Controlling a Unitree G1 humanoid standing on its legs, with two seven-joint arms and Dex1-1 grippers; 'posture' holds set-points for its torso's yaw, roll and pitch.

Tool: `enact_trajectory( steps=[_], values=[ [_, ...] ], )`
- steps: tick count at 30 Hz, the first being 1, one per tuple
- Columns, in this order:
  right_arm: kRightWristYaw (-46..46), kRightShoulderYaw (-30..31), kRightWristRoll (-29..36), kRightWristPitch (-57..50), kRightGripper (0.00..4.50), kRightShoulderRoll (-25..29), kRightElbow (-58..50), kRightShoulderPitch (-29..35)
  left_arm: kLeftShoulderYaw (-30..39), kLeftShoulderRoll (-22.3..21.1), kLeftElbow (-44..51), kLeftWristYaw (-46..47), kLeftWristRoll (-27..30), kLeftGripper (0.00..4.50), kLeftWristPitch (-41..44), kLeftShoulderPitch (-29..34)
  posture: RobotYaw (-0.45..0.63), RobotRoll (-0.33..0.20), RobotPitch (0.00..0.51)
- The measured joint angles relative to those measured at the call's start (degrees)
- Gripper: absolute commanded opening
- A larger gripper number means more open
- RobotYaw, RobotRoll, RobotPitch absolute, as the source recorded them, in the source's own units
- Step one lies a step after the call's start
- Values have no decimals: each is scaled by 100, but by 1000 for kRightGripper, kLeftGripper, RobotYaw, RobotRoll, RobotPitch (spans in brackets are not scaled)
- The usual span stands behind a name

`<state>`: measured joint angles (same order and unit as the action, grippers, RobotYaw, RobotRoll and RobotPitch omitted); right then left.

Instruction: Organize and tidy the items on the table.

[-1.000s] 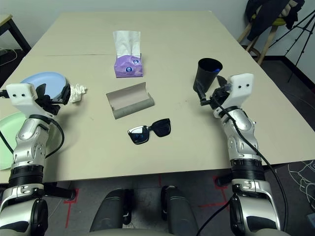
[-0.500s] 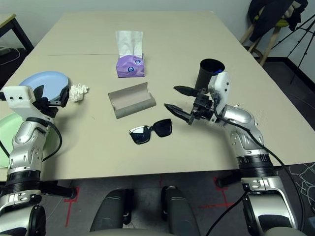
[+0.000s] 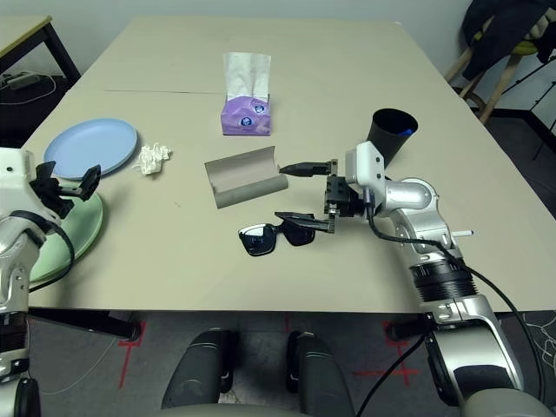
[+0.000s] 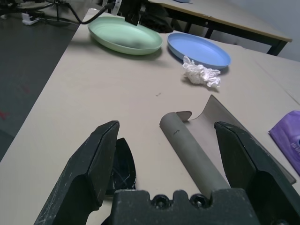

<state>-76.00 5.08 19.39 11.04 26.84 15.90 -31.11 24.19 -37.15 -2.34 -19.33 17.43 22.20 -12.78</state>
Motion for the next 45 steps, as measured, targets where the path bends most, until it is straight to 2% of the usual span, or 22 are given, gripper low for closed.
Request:
enact_trajectory(
  steps=[10,14,19,33,36,43,45],
  values=[
    [5,65,2,-13,4457,-81,-7,5,688,-715,120,3,143,4500,1305,38,235,0,117],
    [40,80,3,-74,4457,-91,-41,43,963,-954,-163,95,197,4500,2137,35,235,0,117],
    [122,85,3,-133,4457,-105,-181,71,1063,-1195,-617,11,279,4500,2770,-33,223,0,125],
    [356,90,2,-327,4457,-134,-552,192,954,-1570,-2090,-136,180,4500,2939,-379,200,0,121],
    [415,90,2,-380,4500,-134,-606,226,954,-1590,-2245,-138,148,3855,2909,-366,196,0,121],
    [460,90,3,-451,4500,-134,-683,225,973,-1712,-2341,-201,143,1279,2856,-255,198,0,120],
    [477,90,2,-460,4500,-133,-683,225,1042,-1729,-2332,-250,160,422,2852,-219,199,0,119]
  ],
)
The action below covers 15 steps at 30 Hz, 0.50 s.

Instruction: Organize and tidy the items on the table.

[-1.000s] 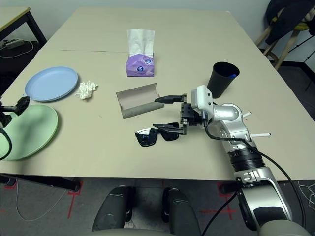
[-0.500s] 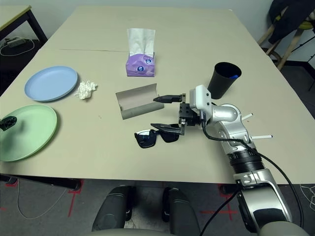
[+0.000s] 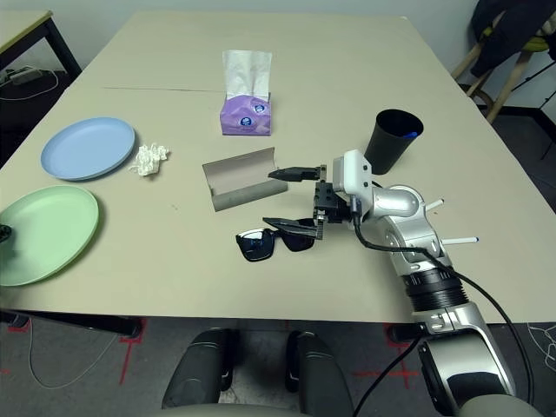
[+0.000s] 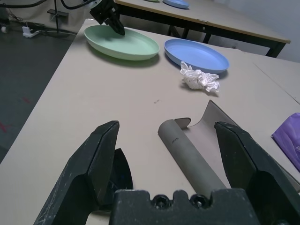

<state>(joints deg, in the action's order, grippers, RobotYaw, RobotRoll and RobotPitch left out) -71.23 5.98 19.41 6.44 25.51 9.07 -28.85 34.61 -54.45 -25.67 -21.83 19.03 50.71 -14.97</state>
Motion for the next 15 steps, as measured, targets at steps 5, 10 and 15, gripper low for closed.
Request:
enact_trajectory(
  steps=[5,10,15],
  values=[
    [24,3,-3,1,4500,-6,2,-2,231,-29,247,-127,147,34,51,207,198,0,118],
    [39,4,-12,6,4500,-6,11,-2,660,-45,504,-321,368,34,285,674,198,0,118],
    [50,4,-19,9,4500,4,20,0,1176,-89,936,-761,701,34,658,1328,200,0,118]
  ],
)
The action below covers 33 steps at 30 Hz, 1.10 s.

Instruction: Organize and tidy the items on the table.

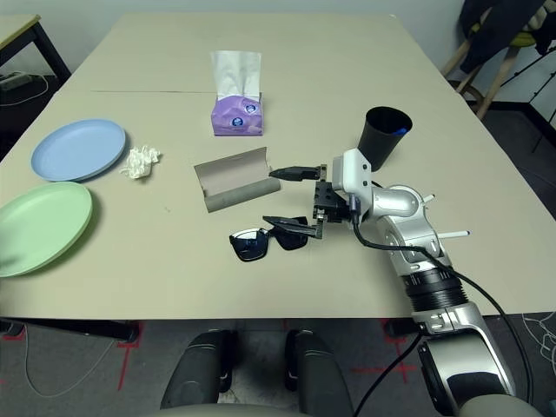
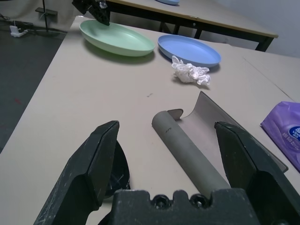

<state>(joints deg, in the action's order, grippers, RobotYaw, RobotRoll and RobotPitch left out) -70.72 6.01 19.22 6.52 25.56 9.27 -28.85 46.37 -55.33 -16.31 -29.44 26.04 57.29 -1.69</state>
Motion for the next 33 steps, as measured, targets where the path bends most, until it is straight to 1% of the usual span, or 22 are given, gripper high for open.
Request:
enact_trajectory(
  steps=[3,7,13,16,18,20,23,26,33],
  values=[
    [3,0,-1,0,4500,2,1,0,280,-7,279,-251,232,34,264,197,203,0,119],
    [3,0,-2,0,4500,0,2,-1,408,7,574,-292,436,34,528,136,204,0,121],
    [4,5,-7,0,4500,-11,6,5,399,227,934,105,671,34,735,-795,198,0,120],
    [9,7,-13,1,4500,-20,7,7,244,419,859,535,649,34,688,-1447,191,0,119],
    [34,7,-21,1,4500,-40,8,6,185,600,759,918,579,34,566,-1877,194,0,119],
    [186,-3,-23,-8,4500,-104,8,8,118,899,604,1413,420,34,303,-2306,191,0,118],
    [483,-12,-20,-107,4500,-271,0,2,-122,1330,426,1918,256,34,-25,-2641,190,0,118],
    [781,-34,15,-332,4500,-392,-21,-7,-333,1651,193,2244,107,34,-294,-2852,188,0,117],
    [1350,-58,226,-1169,4500,-572,-387,-13,-634,1872,-582,2806,-155,34,-1193,-3472,190,0,112]
  ],
)
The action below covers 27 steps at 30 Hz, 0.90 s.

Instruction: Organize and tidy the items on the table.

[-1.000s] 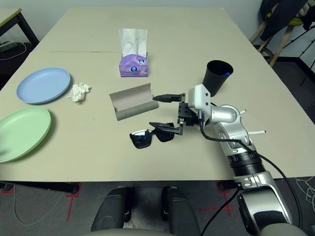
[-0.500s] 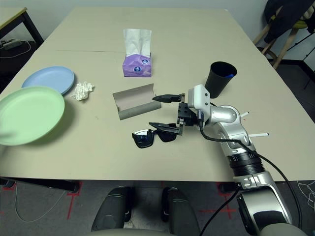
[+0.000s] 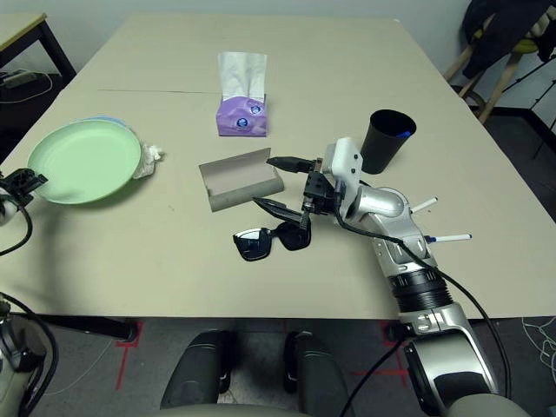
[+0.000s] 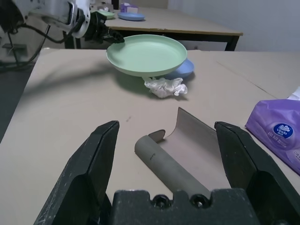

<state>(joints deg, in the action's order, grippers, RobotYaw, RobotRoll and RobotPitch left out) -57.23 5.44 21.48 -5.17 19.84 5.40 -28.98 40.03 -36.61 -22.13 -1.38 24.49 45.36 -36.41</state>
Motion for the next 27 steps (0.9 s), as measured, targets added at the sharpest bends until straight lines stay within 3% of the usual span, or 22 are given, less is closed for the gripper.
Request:
enact_trajectory(
  steps=[14,26,27],
  values=[
    [205,-3,156,-323,4500,-70,-471,224,-304,167,-1394,682,-193,34,-1428,-1073,184,0,110],
    [266,-3,154,-311,4500,-124,-503,264,-627,159,-3237,1074,-491,34,-2874,-1931,167,0,109],
    [267,-3,154,-305,4500,-124,-503,264,-678,151,-3317,1148,-549,247,-2912,-1949,167,0,109]
  ],
)
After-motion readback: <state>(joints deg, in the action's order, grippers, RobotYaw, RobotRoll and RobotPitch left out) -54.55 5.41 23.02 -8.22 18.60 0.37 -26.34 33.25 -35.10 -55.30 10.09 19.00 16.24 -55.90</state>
